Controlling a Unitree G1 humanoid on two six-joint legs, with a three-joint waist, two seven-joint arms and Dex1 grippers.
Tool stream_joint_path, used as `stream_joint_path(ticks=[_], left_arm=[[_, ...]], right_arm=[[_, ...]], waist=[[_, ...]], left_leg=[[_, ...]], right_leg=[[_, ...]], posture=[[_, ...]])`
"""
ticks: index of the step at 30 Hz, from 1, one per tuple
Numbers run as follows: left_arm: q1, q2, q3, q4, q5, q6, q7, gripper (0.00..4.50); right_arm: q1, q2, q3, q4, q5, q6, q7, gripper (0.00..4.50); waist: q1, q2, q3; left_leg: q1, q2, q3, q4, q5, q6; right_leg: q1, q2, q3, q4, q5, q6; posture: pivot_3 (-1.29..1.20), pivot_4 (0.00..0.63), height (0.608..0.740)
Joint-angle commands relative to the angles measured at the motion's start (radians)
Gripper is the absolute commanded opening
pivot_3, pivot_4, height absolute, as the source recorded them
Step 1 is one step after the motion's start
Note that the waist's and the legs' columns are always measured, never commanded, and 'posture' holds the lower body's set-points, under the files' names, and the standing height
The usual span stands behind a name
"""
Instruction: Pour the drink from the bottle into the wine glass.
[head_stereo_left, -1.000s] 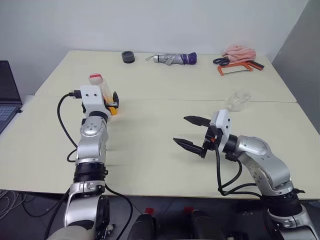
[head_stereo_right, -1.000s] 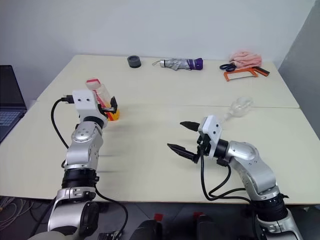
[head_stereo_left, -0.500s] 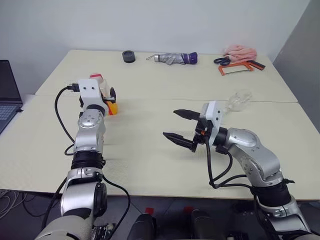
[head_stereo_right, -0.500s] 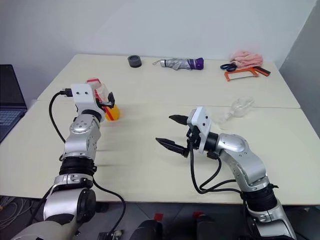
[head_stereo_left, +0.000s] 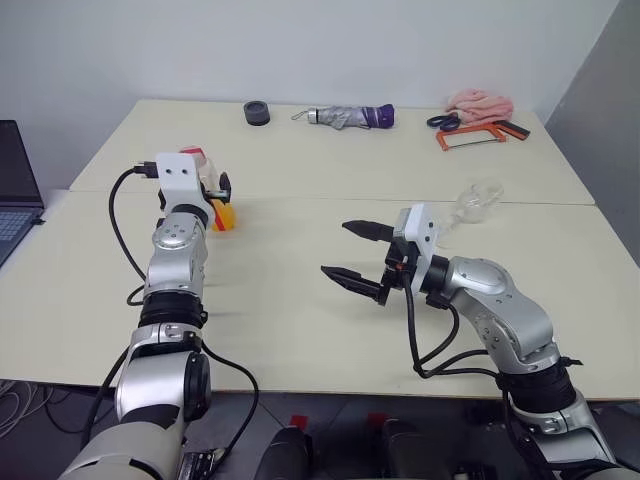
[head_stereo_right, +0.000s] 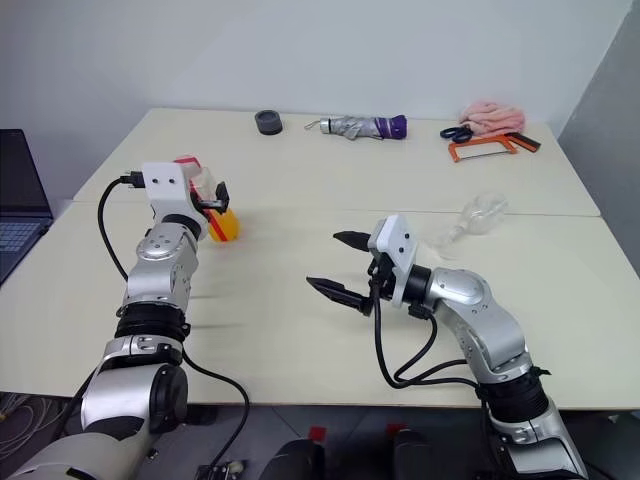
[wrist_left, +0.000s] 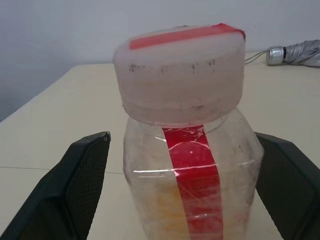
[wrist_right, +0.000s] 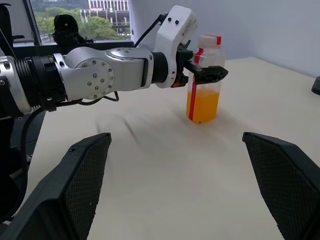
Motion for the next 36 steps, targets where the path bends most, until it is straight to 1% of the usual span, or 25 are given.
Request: stream_joint_path(ticks=[1,5,8,11,13,15,19,22,26,30,32,36], left_arm=[[-0.041,0.024,0.0,0.004,0.006,-0.033,0.0,4.47],[-0.046,0.026,-0.001,0.018,0.004,-0.042,-0.003,4.47],[-0.048,0.027,-0.002,0.024,0.004,-0.046,-0.009,3.89],[-0.049,0.028,-0.004,0.027,0.002,-0.055,-0.02,3.02],[-0.048,0.027,-0.004,0.027,0.0,-0.062,-0.028,2.37],[-0.045,0.025,-0.005,0.024,-0.001,-0.069,-0.035,1.94],[-0.014,0.019,-0.022,-0.02,0.002,-0.088,-0.072,1.87],[0.023,0.001,-0.026,-0.083,-0.037,-0.092,-0.149,1.87],[0.122,-0.041,-0.081,-0.3,-0.185,-0.018,-0.422,1.86],[0.198,-0.027,-0.158,-0.482,-0.295,0.084,-0.657,1.85],[0.218,-0.008,-0.205,-0.552,-0.332,0.125,-0.772,1.85],[0.216,0.021,-0.271,-0.606,-0.355,0.156,-0.925,1.84]], right_arm=[[-0.021,0.005,-0.004,-0.02,0.0,-0.01,-0.002,4.5],[-0.02,0.005,-0.003,-0.02,-0.001,-0.01,-0.003,4.5],[-0.02,0.005,-0.002,-0.021,-0.002,-0.01,-0.002,4.5],[-0.019,0.006,-0.003,-0.021,-0.001,-0.011,-0.002,4.5],[-0.017,0.006,-0.003,-0.022,-0.001,-0.013,-0.001,4.5],[-0.015,0.005,-0.002,-0.024,-0.001,-0.014,0.0,4.5],[-0.009,-0.001,-0.004,-0.035,-0.004,-0.021,0.002,4.5],[0.003,-0.012,-0.021,-0.059,0.003,-0.015,-0.004,4.5],[0.055,-0.07,-0.107,-0.136,0.047,0.026,-0.022,4.5],[0.093,-0.127,-0.153,-0.228,0.081,0.071,-0.037,4.5],[0.091,-0.149,-0.17,-0.279,0.103,0.102,-0.05,4.5],[0.043,-0.154,-0.168,-0.314,0.127,0.164,-0.095,4.5]], waist=[[0.0,0.0,0.0],[0.0,0.0,0.0],[0.0,0.0,0.0],[0.0,0.0,0.0],[0.0,0.0,0.0],[0.0,0.0,0.0],[0.0,0.0,0.0],[0.0,0.0,0.0],[0.004,0.0,0.0],[0.003,0.0,0.0],[0.0,0.0,0.0],[-0.008,0.0,0.0]], left_leg=[[0.0,0.0,0.0,0.0,0.0,0.0],[0.0,0.0,0.0,0.0,0.0,0.0],[0.0,0.0,0.0,0.0,0.0,0.0],[0.0,0.0,0.0,0.0,0.0,0.0],[0.0,0.0,0.0,0.0,0.0,0.0],[0.0,0.0,0.0,0.0,0.0,0.0],[0.0,0.0,0.0,0.0,0.0,0.0],[0.0,0.0,0.0,0.0,0.0,0.0],[-0.002,0.001,0.0,0.0,0.001,-0.001],[-0.004,-0.001,0.0,0.001,0.001,-0.002],[-0.004,0.0,-0.001,0.001,0.001,-0.001],[-0.001,0.0,0.001,0.0,-0.001,0.001]], right_leg=[[0.0,0.0,0.0,0.0,0.0,0.0],[0.0,0.0,0.0,0.0,0.0,0.0],[0.0,0.0,0.0,0.0,0.0,0.0],[0.0,0.0,0.0,0.0,0.0,0.0],[0.0,0.0,0.0,0.0,0.0,0.0],[0.0,0.0,0.0,0.0,0.0,0.0],[0.0,0.0,0.0,0.0,0.0,0.0],[-0.001,0.0,0.0,0.0,0.0,0.0],[-0.001,-0.003,0.0,0.0,0.0,0.0],[-0.001,-0.005,0.0,-0.001,0.0,0.0],[-0.001,-0.005,0.0,-0.001,0.0,0.0],[0.0,-0.001,0.001,0.0,0.0,0.0]], posture=[[0.0,0.15,0.74],[0.0,0.15,0.74],[0.0,0.15,0.74],[0.0,0.15,0.74],[0.0,0.15,0.74],[0.0,0.15,0.74],[0.0,0.15,0.74],[0.0,0.15,0.74],[0.0,0.15,0.74],[0.0,0.15,0.74],[0.0,0.15,0.74],[0.0,0.15,0.74]])
